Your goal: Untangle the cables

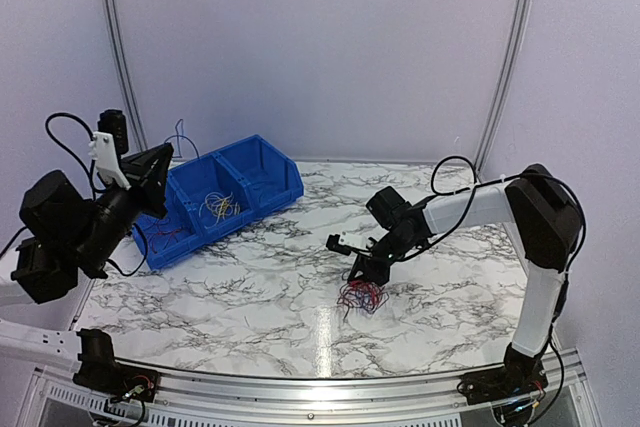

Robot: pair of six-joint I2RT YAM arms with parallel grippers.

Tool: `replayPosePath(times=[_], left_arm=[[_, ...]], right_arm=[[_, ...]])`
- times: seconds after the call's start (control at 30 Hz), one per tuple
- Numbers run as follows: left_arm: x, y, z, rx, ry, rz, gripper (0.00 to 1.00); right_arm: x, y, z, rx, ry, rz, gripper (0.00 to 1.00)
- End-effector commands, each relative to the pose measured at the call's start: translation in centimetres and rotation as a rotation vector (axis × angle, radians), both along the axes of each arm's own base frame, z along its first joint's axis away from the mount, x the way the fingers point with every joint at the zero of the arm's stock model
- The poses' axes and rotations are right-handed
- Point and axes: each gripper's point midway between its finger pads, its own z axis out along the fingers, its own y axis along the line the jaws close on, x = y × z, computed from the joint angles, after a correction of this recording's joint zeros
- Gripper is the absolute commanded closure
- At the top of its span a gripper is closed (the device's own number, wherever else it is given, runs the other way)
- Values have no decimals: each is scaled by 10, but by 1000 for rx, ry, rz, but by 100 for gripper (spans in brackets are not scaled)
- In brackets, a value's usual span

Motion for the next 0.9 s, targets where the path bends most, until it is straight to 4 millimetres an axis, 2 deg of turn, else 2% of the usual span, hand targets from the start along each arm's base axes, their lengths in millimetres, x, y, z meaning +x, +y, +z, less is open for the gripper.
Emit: replayPosePath(times=[0.0,0.1,0.2,0.47,0.7,0.87], left_arm=[[-4,6,-11,2,53,-17,100],[-4,-17,-35,44,131,-92,100],[-1,-36,-55,76,196,-129,100],[17,-74,-92,137,292,-121,100],[42,-91,-115,195,362,-37,100],[68,-94,-117,161,396,4,100]], right_arm=[[9,3,7,-24,-43,-4,96],[12,3,12,-18,-61,-10,92],[15,3,18,-15,-82,-17,82],[28,-6,46,-26,-202,-43,63],[43,-21,89,24,-298,-102,56],[59,-42,110,44,-352,-168,54]])
